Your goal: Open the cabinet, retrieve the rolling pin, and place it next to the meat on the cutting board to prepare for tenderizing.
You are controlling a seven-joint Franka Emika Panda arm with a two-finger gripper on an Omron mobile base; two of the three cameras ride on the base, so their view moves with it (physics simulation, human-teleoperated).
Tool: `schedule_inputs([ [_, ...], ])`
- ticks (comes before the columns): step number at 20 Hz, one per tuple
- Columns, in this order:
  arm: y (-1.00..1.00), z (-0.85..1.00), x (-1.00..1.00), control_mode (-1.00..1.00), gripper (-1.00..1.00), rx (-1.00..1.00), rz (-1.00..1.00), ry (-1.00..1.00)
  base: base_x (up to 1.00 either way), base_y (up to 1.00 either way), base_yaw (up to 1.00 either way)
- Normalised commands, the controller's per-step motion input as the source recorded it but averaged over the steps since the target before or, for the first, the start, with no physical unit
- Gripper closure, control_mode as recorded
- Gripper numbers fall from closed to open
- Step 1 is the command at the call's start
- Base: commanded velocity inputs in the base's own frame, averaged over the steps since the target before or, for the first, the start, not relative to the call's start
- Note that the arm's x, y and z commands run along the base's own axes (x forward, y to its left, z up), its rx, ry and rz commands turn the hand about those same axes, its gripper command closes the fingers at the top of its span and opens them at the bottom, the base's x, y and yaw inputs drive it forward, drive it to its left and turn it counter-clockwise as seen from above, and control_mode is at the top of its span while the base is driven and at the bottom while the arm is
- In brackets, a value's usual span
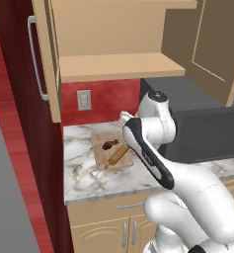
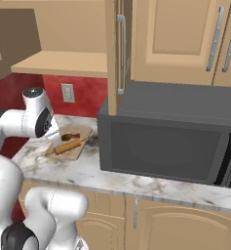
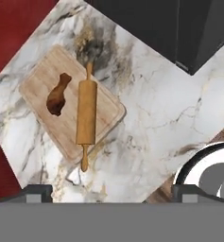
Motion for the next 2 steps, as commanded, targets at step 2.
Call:
schedule_inputs([
  [2, 0.0, 0.53, -0.78, -1.0, -1.0, 0.1, 0.0, -0.05, 0.0, 0.0, 0.0],
])
